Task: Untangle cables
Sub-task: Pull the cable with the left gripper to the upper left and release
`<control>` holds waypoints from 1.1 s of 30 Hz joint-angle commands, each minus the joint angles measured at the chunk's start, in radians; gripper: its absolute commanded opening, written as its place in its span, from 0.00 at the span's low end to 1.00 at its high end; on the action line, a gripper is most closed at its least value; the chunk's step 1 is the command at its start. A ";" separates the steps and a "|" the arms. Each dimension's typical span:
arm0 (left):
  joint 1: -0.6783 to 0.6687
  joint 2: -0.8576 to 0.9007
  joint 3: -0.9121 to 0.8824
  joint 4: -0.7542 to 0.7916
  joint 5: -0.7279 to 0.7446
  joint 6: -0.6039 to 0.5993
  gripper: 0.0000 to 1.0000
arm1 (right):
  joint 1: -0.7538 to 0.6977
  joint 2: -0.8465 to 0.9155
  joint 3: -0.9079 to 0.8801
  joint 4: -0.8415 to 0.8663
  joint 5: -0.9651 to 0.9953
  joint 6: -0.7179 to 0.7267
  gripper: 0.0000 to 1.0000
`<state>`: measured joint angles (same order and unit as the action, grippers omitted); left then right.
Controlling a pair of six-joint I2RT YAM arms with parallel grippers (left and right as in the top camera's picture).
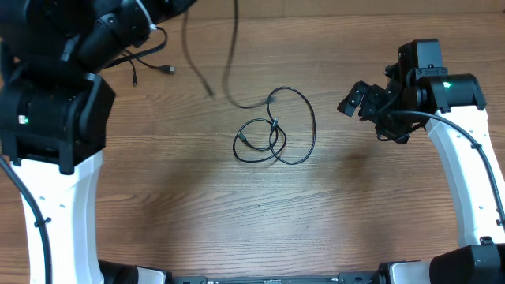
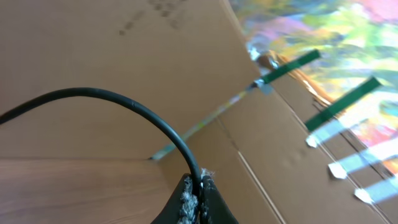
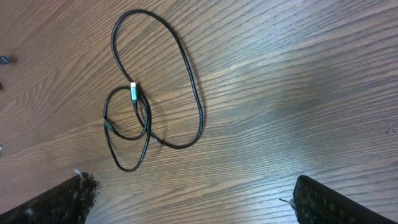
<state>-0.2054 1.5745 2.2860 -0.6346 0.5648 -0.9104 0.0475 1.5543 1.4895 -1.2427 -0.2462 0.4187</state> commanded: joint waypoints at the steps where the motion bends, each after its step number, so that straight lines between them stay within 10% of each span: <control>1: 0.043 -0.010 0.014 -0.061 0.001 0.060 0.04 | -0.003 0.000 0.003 0.003 0.010 0.004 1.00; 33: 0.219 0.166 0.013 -0.557 -0.393 0.216 0.04 | -0.003 0.000 0.003 0.003 0.010 0.004 1.00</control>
<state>-0.0544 1.7180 2.2860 -1.1648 0.2047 -0.7216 0.0471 1.5543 1.4895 -1.2427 -0.2466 0.4191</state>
